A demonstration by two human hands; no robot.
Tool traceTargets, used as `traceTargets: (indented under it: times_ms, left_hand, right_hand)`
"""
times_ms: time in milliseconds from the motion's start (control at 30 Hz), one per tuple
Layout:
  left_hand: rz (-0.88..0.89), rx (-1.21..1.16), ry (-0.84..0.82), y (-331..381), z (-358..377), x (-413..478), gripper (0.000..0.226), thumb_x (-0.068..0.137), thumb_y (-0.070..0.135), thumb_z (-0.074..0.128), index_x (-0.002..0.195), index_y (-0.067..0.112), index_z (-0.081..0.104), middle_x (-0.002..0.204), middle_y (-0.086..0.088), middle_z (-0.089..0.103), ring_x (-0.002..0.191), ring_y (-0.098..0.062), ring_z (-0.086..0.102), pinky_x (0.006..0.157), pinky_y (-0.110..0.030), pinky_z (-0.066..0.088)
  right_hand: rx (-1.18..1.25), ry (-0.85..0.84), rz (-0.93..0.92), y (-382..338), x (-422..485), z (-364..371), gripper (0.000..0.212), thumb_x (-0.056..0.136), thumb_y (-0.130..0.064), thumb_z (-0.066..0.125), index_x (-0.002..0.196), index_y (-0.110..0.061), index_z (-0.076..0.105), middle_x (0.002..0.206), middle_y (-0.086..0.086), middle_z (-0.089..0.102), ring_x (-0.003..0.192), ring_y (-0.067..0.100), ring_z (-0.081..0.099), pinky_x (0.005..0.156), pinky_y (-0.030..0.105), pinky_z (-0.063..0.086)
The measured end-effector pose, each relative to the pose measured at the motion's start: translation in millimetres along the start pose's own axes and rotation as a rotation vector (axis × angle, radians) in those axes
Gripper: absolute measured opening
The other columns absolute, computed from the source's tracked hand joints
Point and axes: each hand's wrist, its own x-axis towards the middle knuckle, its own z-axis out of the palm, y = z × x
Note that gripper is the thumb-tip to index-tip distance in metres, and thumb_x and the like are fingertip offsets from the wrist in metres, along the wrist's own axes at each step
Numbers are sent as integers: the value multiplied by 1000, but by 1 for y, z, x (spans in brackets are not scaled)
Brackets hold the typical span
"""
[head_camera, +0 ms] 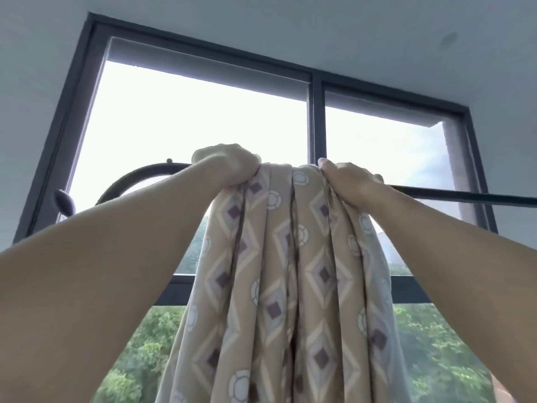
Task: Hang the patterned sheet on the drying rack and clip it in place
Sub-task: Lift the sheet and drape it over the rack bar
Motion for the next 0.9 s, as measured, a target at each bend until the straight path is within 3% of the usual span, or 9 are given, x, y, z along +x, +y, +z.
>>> traceTargets:
  times_ms: [67,133,200,267,367,467,600,733,900]
  left_hand:
    - [20,24,189,-2,-2,-12,38,94,36,27,74,12,51,72,-5,54,78,-25,53,73,-32,34]
    - [67,32,308,-7,2,-27,41,96,34,23,90,10,55,76,-6,57,84,-27,52,82,-37,30]
    - [158,0,412,-18,15,-48,41,97,34,25,112,9,53,99,-9,62,103,-28,50,94,-38,28]
    - [251,-212,471,-27,31,-71,39,96,35,37,125,10,47,121,-5,55,116,-23,45,98,-33,29]
    - [222,-784,337,-38,54,-117,42,90,27,57,128,19,43,107,11,55,95,-10,54,77,-20,41]
    - [86,-1134,121,-49,70,-147,37,84,22,68,116,17,50,97,8,63,84,-7,63,64,-15,50]
    - [-60,-1236,-157,-58,82,-167,16,81,19,71,95,12,67,81,1,73,65,-8,70,55,-18,55]
    - [-154,-1214,-320,-73,97,-194,23,76,12,75,97,5,69,91,-8,74,80,-19,71,71,-26,58]
    - [-236,-1266,-402,-85,121,-239,20,75,0,73,93,8,67,79,-3,74,70,-14,71,62,-23,57]
  right_hand:
    - [-63,150,-96,6,-13,4,61,96,-51,10,133,-21,49,135,6,52,124,28,43,101,40,25]
    - [-38,276,-142,11,-27,11,58,97,-49,14,129,-16,50,134,8,52,126,28,42,105,42,27]
    - [137,322,-173,14,-52,23,50,97,-46,27,133,-15,44,137,6,47,131,25,36,109,43,28]
    - [450,305,-190,15,-77,29,48,94,-39,43,138,-19,37,132,-3,46,121,17,43,100,30,35]
    - [839,145,-74,17,-116,34,54,88,-35,61,134,-25,35,112,-11,53,96,8,55,75,19,42]
    - [880,74,47,25,-134,43,47,81,-38,69,120,-25,45,108,-7,60,96,15,60,80,29,47]
    - [998,-187,189,29,-162,51,30,75,-30,77,101,-21,65,90,-2,72,82,15,68,74,27,54]
    - [1016,-354,286,37,-201,69,18,73,-22,79,87,-16,69,79,2,74,73,17,70,68,27,55]
    - [1055,-432,320,46,-246,85,26,74,-7,76,98,-13,67,88,4,74,76,14,70,63,21,54]
